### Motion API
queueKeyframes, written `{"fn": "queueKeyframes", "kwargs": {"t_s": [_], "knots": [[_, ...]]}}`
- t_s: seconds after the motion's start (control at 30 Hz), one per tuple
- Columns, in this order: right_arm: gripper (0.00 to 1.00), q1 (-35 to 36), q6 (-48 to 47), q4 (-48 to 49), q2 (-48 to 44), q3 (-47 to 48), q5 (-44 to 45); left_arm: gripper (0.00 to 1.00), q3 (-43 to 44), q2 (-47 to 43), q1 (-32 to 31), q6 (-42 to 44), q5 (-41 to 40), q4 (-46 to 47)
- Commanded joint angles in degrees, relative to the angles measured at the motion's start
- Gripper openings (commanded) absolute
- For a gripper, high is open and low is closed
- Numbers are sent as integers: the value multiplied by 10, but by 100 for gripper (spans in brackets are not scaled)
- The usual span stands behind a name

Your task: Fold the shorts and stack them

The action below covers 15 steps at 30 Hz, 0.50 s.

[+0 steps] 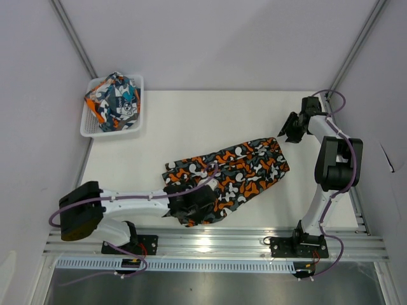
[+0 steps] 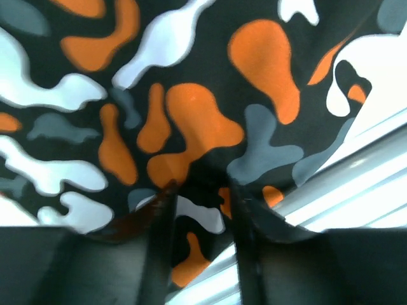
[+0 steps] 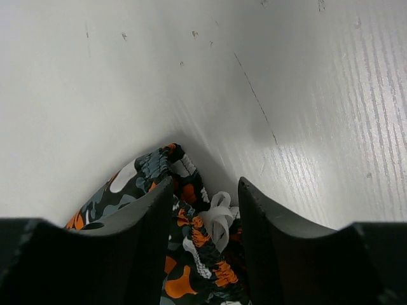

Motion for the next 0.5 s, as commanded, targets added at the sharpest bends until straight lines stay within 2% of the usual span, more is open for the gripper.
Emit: {"fn": "queueKeyframes", "kwargs": {"t_s": [0.0, 0.03, 0.1, 0.17, 0.3, 0.37, 0.43, 0.47], "knots": [[49, 3, -9, -11, -58, 14, 8, 49, 55, -73, 41, 16, 38, -55], [50, 3, -11, -10, -67, 8, 10, 56, 67, -86, 63, 24, 38, -64], [50, 3, -10, -5, -89, -12, 8, 61, 81, -115, 95, 34, 50, -76], [51, 4, -8, 4, -123, -29, -5, 66, 91, -148, 140, 50, 84, -80], [50, 26, -9, 9, -176, -71, -15, 68, 117, -169, 185, 67, 85, -114], [39, 41, 2, 28, -207, -110, -58, 69, 122, -166, 212, 75, 82, -115], [36, 55, 16, 50, -227, -142, -82, 69, 115, -158, 232, 83, 94, -102], [35, 89, 23, 62, -238, -172, -90, 67, 112, -153, 245, 91, 95, -97]]}}
